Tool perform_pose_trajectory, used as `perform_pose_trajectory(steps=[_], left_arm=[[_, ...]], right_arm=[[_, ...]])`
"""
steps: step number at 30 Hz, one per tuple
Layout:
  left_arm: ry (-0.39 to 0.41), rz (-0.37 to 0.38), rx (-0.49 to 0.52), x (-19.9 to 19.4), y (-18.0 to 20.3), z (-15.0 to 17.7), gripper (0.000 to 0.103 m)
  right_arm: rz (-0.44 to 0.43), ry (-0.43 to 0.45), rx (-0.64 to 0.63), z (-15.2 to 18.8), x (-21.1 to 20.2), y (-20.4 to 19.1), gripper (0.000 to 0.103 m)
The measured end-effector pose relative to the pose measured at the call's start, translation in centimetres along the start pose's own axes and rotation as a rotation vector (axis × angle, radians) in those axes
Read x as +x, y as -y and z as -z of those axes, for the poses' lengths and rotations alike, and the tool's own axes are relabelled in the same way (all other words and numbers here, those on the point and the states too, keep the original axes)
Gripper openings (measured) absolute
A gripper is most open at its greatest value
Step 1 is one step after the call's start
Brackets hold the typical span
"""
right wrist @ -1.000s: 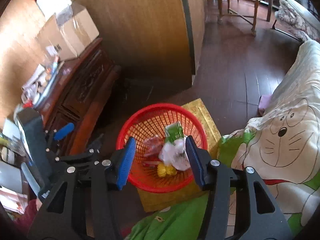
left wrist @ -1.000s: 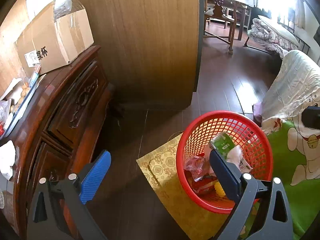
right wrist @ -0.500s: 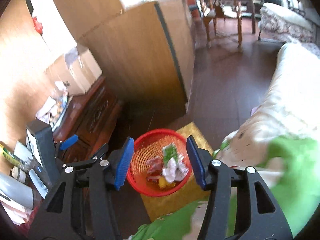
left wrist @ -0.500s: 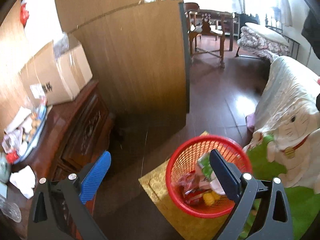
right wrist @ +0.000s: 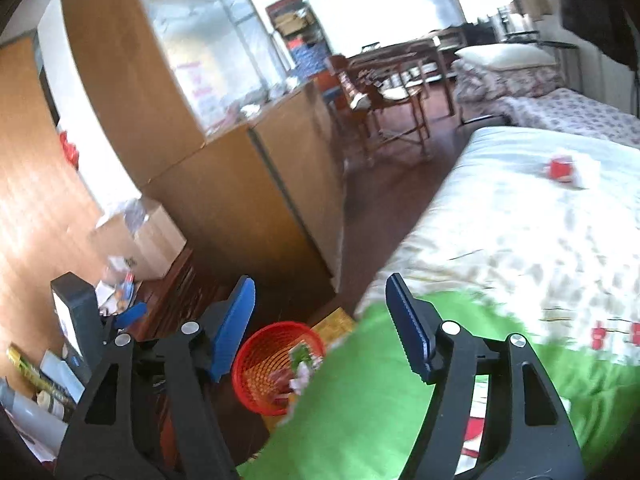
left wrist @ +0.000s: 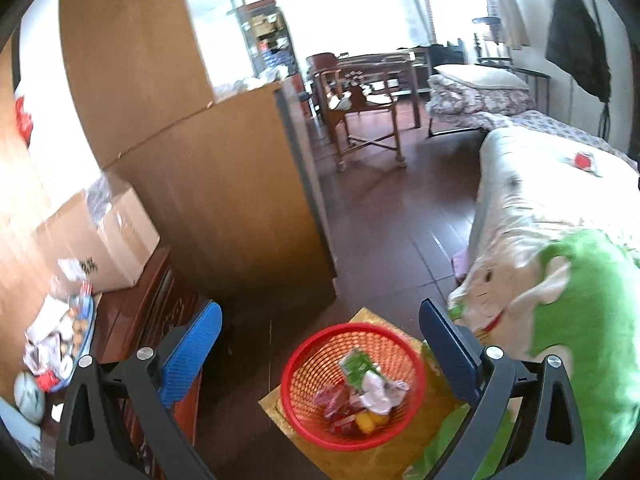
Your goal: Collect trash
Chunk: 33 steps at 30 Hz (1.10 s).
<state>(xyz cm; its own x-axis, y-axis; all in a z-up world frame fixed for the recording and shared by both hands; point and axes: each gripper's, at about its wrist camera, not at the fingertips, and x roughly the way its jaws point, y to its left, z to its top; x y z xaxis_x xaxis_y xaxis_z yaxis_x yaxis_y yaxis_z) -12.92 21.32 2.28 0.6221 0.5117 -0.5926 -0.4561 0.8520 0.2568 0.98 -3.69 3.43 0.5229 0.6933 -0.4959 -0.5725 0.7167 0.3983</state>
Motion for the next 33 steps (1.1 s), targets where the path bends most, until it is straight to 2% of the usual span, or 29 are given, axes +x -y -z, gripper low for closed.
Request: perform_pose_trajectory(steps=[6,11,16,22,29,33], left_arm=[[0.021,0.023,0.037,-2.7,3.3,-1.4,0.097],[0.025,0.0,0.026,-5.3,3.1,-1.2,0.097],[0.006,-0.062,0.002,-7.2,-0.7,0.7,0.097],[-0.104,-0.099,-0.054,-6.6,-7.3,3.8,0.097],[-0.197,-0.09,-0.155,-4.3,-12.3,7.3,0.097],[-0.248,-0.049,-0.204,-2.1,-12.3,8.5,0.097]], right_arm=[[0.031,0.063,0.04,-0.3,-3.1,2.7,0.069],[-0.018,0.082,0.023,-0.7,-4.7,1.7,0.072],[-0.086,0.025,-0.055,-1.6,-4.6,-3.1,0.083],[-0.127,-0.082,-0.12,-1.4,-2.6,-9.2,0.085],[-0.064,-0.162,-0.194,2.1,0.5,-14.3,0.085],[0.025,-0.234,-0.203,5.8,4.0,-14.3,0.085]])
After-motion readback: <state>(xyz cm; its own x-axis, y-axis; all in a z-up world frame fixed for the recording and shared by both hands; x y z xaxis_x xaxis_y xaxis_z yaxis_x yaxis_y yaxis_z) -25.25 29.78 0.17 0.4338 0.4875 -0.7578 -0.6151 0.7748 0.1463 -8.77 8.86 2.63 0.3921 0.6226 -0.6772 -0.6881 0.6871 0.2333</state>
